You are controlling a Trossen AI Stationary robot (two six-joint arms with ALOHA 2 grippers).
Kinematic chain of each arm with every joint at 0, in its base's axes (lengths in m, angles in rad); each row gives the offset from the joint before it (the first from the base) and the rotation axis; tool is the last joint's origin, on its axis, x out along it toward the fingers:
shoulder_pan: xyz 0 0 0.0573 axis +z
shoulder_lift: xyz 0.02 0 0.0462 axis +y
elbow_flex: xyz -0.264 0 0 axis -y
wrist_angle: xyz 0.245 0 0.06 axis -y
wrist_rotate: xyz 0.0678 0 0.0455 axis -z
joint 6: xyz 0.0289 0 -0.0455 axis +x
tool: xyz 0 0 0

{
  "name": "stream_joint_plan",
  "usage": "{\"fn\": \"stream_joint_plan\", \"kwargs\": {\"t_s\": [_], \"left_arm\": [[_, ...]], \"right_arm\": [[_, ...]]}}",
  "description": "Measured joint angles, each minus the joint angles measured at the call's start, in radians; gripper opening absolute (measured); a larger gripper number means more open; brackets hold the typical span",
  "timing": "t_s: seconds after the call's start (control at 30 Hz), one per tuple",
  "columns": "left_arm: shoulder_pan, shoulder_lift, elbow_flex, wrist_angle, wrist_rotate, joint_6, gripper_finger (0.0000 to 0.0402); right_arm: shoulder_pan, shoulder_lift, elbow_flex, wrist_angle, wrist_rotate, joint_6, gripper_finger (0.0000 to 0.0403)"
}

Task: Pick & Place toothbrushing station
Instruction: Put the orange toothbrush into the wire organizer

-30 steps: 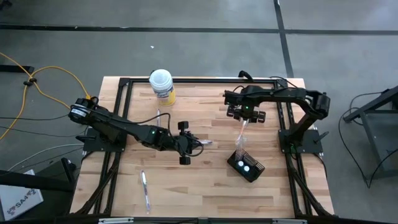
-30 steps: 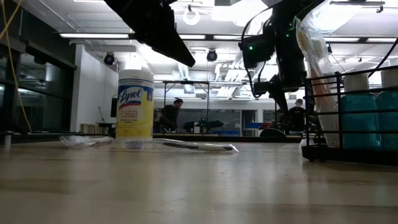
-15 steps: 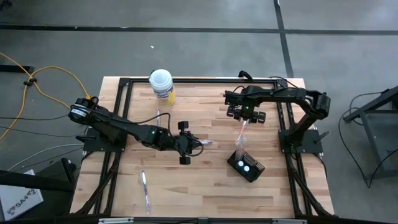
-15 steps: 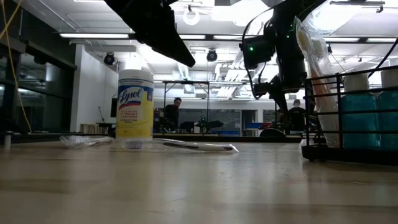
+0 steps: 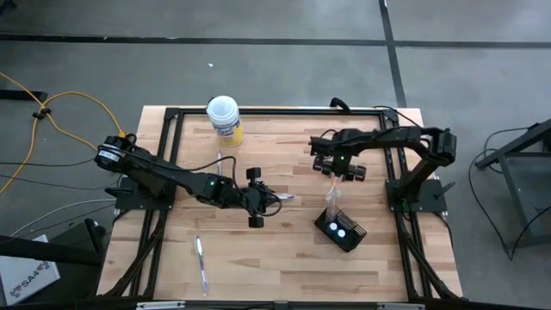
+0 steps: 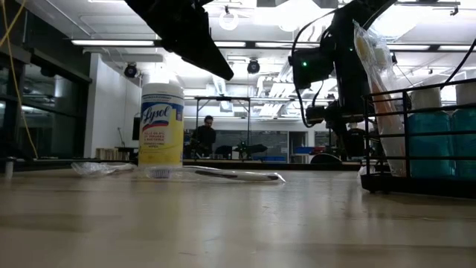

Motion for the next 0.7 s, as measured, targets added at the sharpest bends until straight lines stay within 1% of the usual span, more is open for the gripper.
{"fn": "stream_joint_plan", "kwargs": {"t_s": [0.17, 0.33, 0.5, 0.7], "left_arm": [[0.000, 0.000, 0.000, 0.000, 0.000, 0.000, 0.0131], [-0.004, 0.000, 0.000, 0.000, 0.000, 0.000, 0.0131], [-0.012, 0.000, 0.000, 0.000, 0.000, 0.002, 0.0131], [-0.013, 0.000, 0.000, 0.000, 0.000, 0.002, 0.0131]], "right_arm": [[0.031, 0.000, 0.000, 0.010, 0.004, 0.048, 0.0203], [0.032, 0.000, -0.004, 0.038, 0.027, 0.076, 0.0203], [0.037, 0.000, -0.052, 0.148, 0.021, 0.094, 0.0203], [0.058, 0.000, -0.064, 0.159, -0.002, 0.123, 0.0203]]}}
